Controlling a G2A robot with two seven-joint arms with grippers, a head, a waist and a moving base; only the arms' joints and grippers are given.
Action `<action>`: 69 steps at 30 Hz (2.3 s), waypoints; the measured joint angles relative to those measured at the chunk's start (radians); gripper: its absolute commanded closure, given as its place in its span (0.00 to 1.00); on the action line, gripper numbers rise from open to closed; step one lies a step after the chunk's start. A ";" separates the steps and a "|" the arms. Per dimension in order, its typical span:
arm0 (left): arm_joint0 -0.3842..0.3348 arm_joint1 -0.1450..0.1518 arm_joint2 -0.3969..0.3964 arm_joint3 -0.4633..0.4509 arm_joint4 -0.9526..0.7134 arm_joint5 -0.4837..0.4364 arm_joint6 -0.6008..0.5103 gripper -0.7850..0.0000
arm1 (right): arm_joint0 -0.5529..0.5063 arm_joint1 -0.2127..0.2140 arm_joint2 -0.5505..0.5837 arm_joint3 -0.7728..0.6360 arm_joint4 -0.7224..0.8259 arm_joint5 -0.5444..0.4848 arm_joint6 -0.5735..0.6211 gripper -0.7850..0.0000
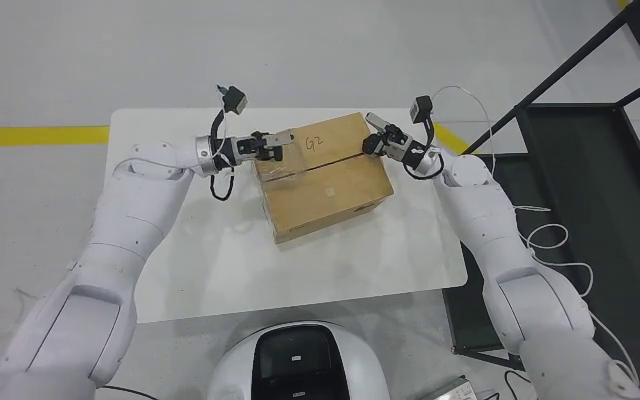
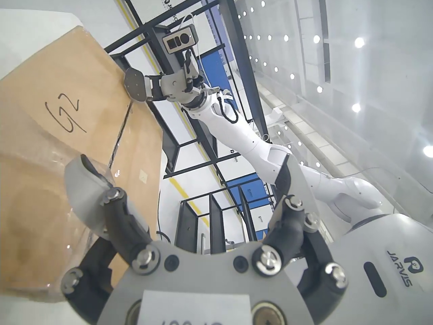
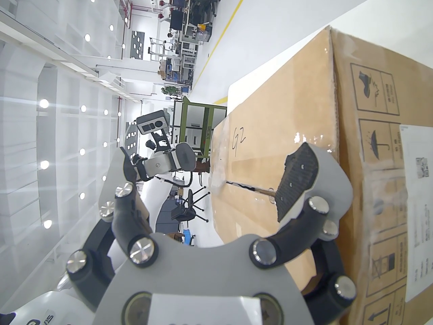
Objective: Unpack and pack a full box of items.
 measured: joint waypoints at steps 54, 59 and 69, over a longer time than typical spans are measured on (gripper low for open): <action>-0.059 -0.063 0.172 0.100 0.077 0.104 0.150 0.00 | -0.031 0.022 0.042 -0.056 -0.002 0.002 0.022 0.00; -0.078 -0.083 0.183 0.144 0.076 0.124 0.143 0.29 | -0.032 0.022 0.044 -0.053 0.001 0.001 0.021 0.00; -0.111 -0.113 0.188 0.207 0.083 0.156 0.144 0.81 | -0.028 0.018 0.035 -0.050 0.003 0.005 0.022 0.00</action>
